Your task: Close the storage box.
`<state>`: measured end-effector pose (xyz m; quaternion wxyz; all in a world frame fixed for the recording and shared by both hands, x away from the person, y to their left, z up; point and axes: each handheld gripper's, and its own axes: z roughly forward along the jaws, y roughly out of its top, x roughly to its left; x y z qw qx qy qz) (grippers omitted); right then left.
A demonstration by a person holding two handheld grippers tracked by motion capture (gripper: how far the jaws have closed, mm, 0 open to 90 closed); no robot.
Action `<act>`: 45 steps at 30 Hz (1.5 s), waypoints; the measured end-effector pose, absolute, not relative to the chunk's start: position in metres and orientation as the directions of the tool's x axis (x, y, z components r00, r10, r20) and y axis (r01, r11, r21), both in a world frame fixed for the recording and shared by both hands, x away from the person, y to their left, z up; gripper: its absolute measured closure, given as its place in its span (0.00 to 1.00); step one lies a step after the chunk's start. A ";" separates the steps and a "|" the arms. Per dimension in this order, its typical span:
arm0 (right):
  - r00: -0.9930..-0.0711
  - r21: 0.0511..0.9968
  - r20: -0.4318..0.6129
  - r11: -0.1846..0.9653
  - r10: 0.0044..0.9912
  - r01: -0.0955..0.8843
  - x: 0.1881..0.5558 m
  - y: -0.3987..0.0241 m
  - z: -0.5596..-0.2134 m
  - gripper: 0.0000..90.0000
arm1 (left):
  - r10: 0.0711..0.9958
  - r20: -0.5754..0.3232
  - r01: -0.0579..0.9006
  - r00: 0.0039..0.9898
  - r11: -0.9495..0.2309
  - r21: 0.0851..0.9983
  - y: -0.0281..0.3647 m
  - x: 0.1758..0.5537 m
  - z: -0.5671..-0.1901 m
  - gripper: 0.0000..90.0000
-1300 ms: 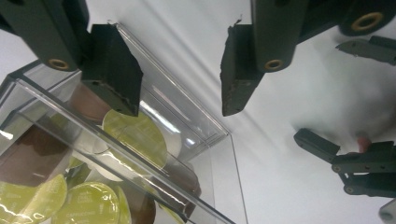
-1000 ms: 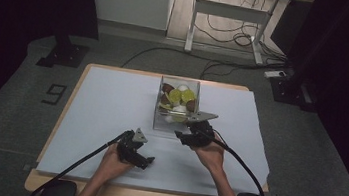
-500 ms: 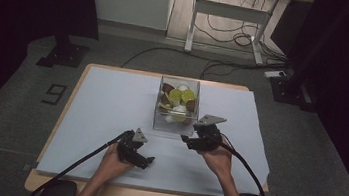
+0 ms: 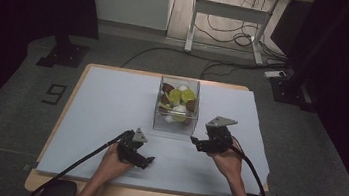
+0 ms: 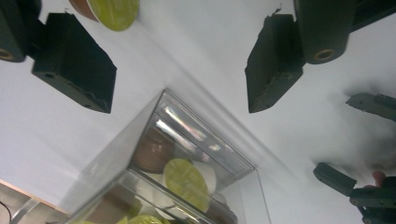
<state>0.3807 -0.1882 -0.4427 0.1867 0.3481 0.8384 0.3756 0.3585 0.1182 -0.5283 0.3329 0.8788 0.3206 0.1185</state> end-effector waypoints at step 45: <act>-0.563 0.628 -0.016 0.446 0.826 0.637 0.378 -0.256 -0.513 0.00 | 0.645 -0.007 0.486 0.764 -0.568 0.664 0.118 0.358 -0.529 0.02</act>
